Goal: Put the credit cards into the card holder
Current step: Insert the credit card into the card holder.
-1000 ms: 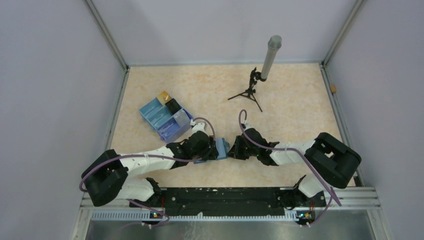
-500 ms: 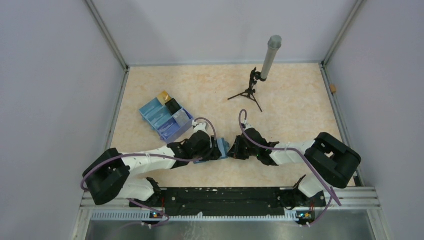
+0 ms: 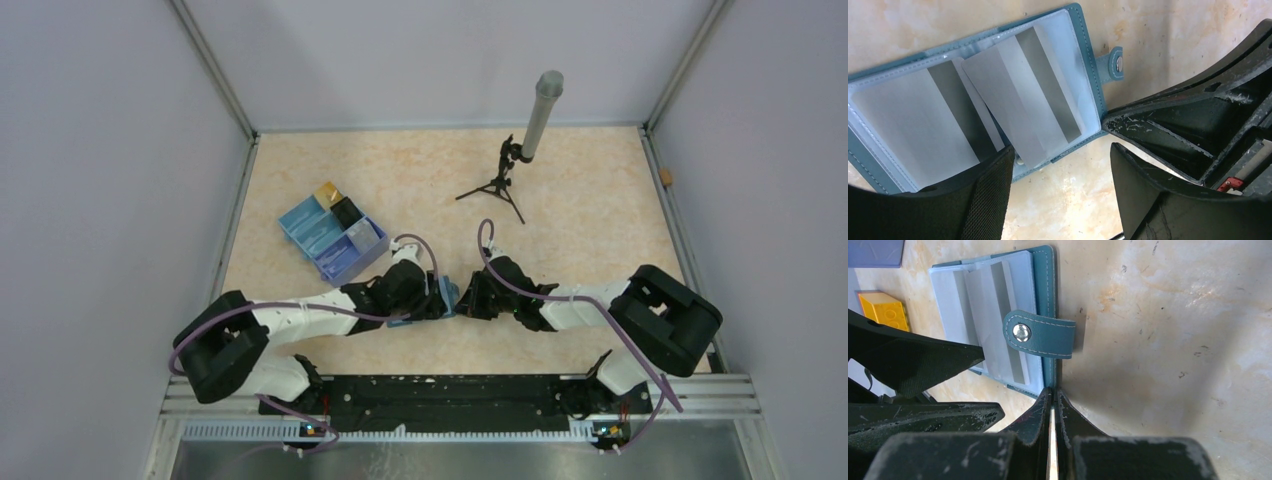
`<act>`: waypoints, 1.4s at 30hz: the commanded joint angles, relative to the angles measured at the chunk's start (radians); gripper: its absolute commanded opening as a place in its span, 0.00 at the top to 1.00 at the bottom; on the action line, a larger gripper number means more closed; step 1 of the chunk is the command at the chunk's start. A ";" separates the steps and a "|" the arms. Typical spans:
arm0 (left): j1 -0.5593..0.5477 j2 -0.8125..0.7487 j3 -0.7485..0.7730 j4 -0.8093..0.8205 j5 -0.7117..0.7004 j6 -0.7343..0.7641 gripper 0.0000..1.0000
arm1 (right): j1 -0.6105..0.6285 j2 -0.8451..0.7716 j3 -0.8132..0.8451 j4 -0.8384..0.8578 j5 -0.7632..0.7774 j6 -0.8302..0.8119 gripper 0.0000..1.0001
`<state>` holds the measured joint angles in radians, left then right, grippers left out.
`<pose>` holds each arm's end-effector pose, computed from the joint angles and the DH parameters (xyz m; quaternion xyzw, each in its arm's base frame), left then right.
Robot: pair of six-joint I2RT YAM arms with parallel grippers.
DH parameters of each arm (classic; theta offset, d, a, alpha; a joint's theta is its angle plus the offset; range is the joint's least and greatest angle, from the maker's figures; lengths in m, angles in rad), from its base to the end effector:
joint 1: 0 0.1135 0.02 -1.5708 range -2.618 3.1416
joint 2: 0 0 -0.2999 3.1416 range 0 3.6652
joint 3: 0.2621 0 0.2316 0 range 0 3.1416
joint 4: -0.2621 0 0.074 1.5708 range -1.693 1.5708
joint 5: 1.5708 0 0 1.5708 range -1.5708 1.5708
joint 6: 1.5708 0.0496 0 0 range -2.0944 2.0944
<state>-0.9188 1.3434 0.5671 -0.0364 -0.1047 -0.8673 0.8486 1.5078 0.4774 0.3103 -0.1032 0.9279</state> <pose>0.1490 -0.1867 0.2022 0.0045 0.9279 -0.2574 0.2696 0.1683 0.1988 0.1705 0.0148 0.9098 0.3494 0.2235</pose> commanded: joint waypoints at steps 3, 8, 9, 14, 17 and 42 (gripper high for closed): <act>-0.003 0.033 0.052 -0.023 -0.064 0.069 0.28 | 0.001 0.023 -0.034 -0.059 0.010 -0.013 1.00; -0.003 0.057 0.070 -0.005 -0.071 0.104 0.28 | 0.002 0.023 -0.032 -0.059 0.010 -0.013 1.00; -0.003 0.064 0.073 -0.001 -0.071 0.108 0.28 | 0.001 0.023 -0.032 -0.060 0.010 -0.013 1.00; -0.003 0.091 0.093 0.013 -0.091 0.133 0.28 | 0.002 0.023 -0.030 -0.063 0.009 -0.012 1.00; -0.003 0.103 0.109 0.014 -0.108 0.145 0.28 | 0.001 0.023 -0.028 -0.067 0.008 -0.014 1.00; 0.023 -0.001 0.149 -0.052 -0.113 0.174 0.20 | 0.000 -0.088 -0.007 -0.232 0.139 -0.029 1.00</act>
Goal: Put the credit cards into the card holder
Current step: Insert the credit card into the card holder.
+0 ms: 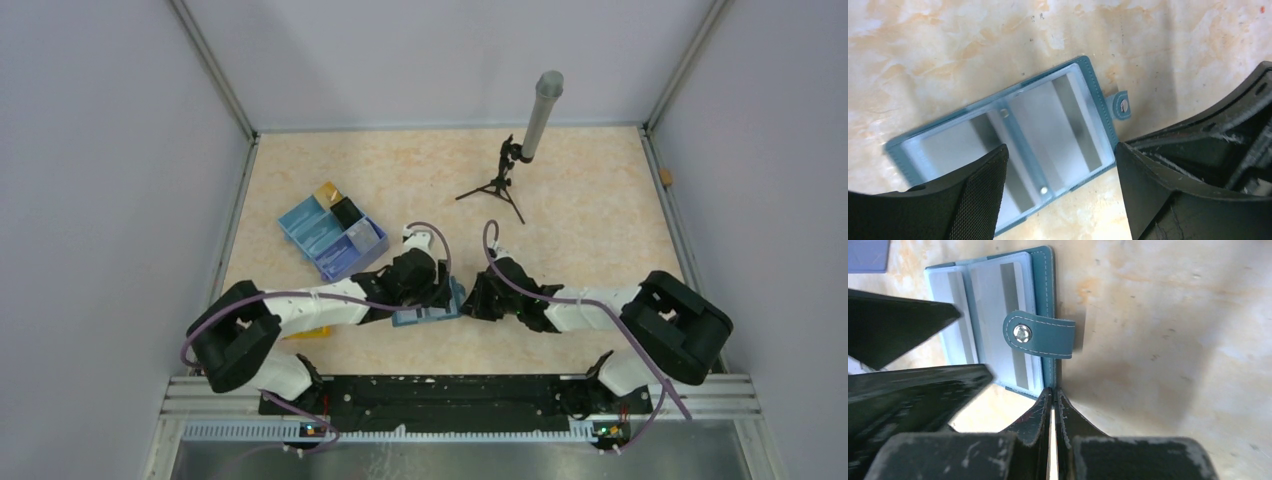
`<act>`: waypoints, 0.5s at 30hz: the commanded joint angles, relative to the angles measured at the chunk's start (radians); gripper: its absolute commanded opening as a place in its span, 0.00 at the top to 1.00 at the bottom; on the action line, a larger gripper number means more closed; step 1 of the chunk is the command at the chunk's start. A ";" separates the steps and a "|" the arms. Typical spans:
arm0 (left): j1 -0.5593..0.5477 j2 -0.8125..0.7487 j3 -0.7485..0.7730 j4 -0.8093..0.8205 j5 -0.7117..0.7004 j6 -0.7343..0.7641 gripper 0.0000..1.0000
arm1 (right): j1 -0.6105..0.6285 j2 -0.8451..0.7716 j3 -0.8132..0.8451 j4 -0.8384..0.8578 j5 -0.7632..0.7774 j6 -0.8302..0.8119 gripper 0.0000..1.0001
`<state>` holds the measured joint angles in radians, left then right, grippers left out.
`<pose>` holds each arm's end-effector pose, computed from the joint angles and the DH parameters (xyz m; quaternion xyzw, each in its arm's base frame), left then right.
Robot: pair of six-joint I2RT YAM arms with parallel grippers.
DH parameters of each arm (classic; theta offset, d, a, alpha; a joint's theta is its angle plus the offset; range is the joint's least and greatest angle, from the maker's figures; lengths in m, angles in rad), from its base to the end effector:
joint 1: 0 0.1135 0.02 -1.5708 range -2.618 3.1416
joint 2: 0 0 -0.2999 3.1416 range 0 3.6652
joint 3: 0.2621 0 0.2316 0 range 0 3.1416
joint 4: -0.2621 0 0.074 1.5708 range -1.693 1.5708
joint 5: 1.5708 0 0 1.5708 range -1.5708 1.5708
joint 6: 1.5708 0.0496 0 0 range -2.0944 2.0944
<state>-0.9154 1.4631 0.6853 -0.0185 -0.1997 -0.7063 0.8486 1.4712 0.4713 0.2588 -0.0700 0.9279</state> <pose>0.1754 -0.2120 0.2098 0.0587 0.9202 -0.2088 0.3258 0.1644 0.1919 0.1728 0.0222 0.9145 0.3328 0.2292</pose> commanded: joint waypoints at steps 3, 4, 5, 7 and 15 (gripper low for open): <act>0.055 -0.199 0.006 -0.143 0.022 0.002 0.18 | 0.001 -0.099 0.019 -0.254 0.148 -0.058 0.97; 0.069 -0.221 -0.013 -0.165 0.043 -0.008 0.18 | 0.000 -0.122 0.024 -0.292 0.156 -0.080 0.91; 0.084 -0.242 -0.030 -0.180 0.058 -0.016 0.18 | 0.001 -0.149 0.026 -0.311 0.164 -0.096 0.84; 0.111 -0.279 -0.074 -0.189 0.092 -0.029 0.18 | 0.001 -0.215 0.032 -0.338 0.165 -0.140 0.71; 0.158 -0.328 -0.183 -0.125 0.174 -0.069 0.21 | 0.090 -0.320 0.145 -0.429 0.182 -0.238 0.63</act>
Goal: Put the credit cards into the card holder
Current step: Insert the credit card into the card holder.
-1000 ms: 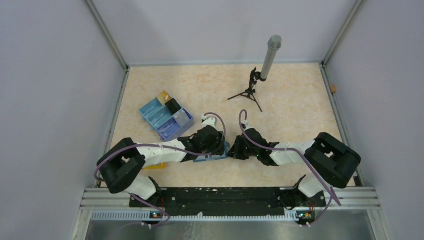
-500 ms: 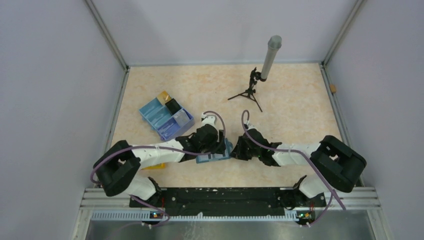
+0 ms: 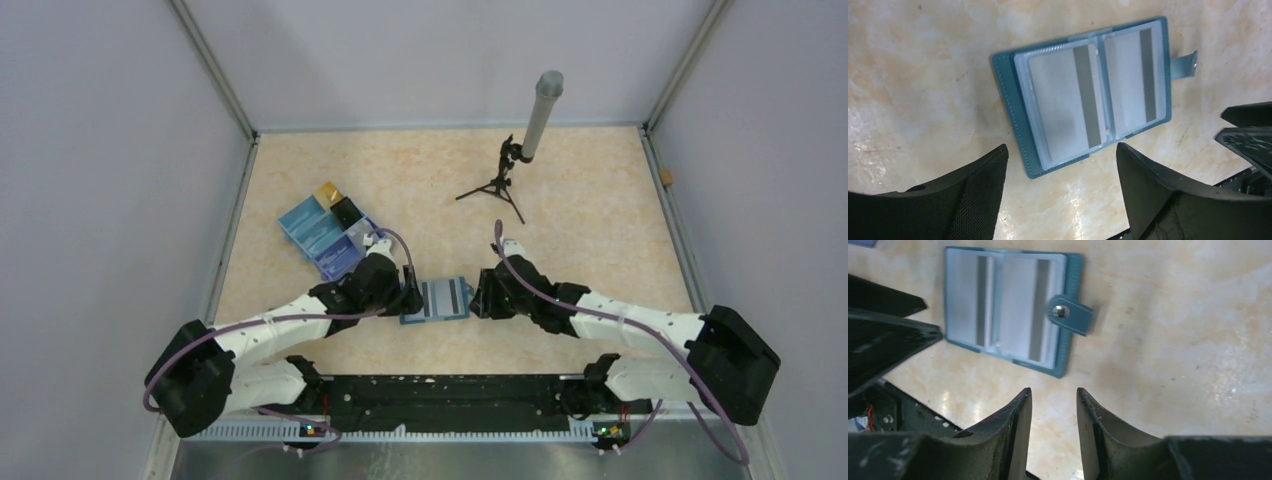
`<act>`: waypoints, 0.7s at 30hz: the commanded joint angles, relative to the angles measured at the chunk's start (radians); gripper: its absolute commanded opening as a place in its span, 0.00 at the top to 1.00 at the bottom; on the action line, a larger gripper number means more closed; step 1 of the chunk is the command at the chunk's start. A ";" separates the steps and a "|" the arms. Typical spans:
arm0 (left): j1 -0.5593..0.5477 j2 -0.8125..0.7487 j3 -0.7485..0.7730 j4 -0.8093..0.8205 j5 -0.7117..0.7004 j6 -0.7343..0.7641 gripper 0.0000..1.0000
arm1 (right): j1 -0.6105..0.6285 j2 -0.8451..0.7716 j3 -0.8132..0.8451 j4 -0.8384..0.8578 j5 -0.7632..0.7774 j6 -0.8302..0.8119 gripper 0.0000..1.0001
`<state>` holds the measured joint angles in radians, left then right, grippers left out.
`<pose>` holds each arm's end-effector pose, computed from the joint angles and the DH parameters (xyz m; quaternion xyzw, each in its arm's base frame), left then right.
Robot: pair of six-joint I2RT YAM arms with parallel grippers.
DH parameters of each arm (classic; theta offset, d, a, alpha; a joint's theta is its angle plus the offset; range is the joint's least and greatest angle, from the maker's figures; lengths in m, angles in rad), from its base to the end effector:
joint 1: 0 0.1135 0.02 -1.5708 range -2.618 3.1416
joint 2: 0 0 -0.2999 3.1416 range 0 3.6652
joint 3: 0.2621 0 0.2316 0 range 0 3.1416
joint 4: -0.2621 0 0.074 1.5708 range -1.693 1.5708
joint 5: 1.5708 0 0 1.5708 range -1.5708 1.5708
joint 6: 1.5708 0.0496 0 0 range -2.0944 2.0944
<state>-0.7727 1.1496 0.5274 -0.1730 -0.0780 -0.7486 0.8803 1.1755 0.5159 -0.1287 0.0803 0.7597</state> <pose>0.1463 -0.1372 0.2174 -0.0036 0.9251 -0.2344 0.2986 0.1337 0.1556 0.2131 -0.0404 0.9229 0.2533 0.2871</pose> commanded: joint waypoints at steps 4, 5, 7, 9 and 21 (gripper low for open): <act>0.057 0.005 -0.064 0.085 0.073 -0.039 0.24 | 0.087 0.060 0.157 -0.015 0.015 -0.071 0.64; 0.066 0.012 -0.071 0.096 0.096 -0.042 0.25 | 0.087 0.087 0.168 -0.007 0.012 -0.067 0.64; 0.074 0.026 -0.080 0.122 0.114 -0.041 0.27 | 0.087 0.144 0.188 -0.002 0.021 -0.056 0.65; 0.076 0.038 -0.088 0.144 0.121 -0.042 0.29 | 0.087 0.195 0.208 -0.002 0.027 -0.051 0.65; 0.080 0.101 -0.081 0.125 0.088 -0.023 0.44 | 0.051 0.331 0.233 -0.019 0.067 -0.012 0.66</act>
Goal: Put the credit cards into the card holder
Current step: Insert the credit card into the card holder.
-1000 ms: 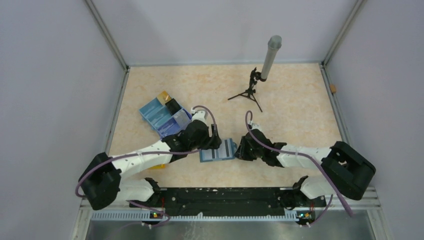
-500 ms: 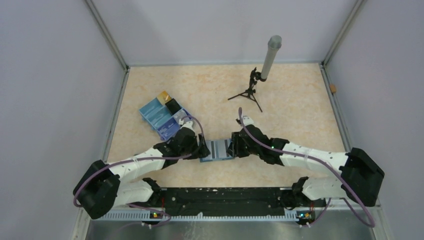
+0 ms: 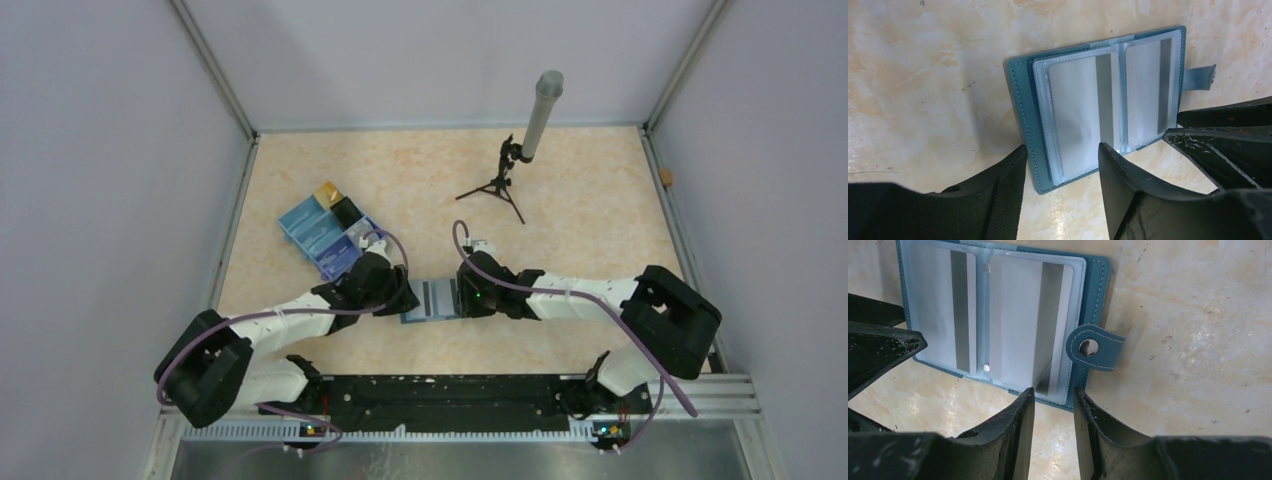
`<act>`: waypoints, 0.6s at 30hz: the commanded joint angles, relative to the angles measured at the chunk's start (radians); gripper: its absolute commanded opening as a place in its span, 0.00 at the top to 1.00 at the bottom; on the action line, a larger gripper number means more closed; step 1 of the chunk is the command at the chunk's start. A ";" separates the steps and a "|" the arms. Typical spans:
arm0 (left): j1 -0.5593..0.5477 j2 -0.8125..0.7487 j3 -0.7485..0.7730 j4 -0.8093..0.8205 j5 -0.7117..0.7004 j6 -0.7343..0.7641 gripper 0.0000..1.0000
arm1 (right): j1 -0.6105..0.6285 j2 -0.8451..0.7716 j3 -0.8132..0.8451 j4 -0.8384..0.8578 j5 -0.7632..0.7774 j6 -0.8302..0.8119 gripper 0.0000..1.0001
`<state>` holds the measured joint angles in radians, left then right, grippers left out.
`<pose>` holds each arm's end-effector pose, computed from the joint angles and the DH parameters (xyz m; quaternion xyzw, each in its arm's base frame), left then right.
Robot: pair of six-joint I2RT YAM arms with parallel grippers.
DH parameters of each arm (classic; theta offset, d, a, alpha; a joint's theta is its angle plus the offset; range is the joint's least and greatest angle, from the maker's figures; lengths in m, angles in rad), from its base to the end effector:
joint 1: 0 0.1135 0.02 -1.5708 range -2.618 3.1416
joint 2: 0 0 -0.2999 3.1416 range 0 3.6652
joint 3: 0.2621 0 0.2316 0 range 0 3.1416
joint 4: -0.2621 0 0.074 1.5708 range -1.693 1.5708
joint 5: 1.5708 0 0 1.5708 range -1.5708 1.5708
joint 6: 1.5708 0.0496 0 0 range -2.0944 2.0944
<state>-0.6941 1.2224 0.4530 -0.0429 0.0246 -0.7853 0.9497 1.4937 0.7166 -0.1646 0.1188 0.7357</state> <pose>0.1568 -0.1321 0.1932 -0.0378 0.9281 -0.2580 0.2657 0.1625 0.2170 0.1988 -0.0831 0.9458 0.1930 0.2477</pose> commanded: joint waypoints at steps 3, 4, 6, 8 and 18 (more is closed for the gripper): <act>0.002 0.045 -0.007 -0.007 -0.015 0.018 0.46 | -0.025 0.025 0.027 0.039 0.020 0.006 0.67; 0.002 0.050 -0.006 -0.008 -0.015 0.018 0.47 | -0.027 0.029 0.028 0.045 0.017 0.004 0.68; 0.002 0.059 -0.005 -0.006 -0.015 0.018 0.48 | -0.028 0.039 0.031 0.054 0.015 0.001 0.69; 0.002 0.068 -0.004 -0.003 -0.015 0.020 0.48 | -0.029 0.047 0.035 0.059 0.013 -0.002 0.71; 0.002 0.091 0.000 0.005 -0.009 0.017 0.51 | -0.027 0.021 0.065 0.042 0.012 -0.026 0.75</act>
<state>-0.6888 1.2701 0.4641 0.0055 0.0036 -0.7799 0.9245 1.5188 0.7341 -0.1513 0.1314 0.7246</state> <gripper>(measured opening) 0.502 0.254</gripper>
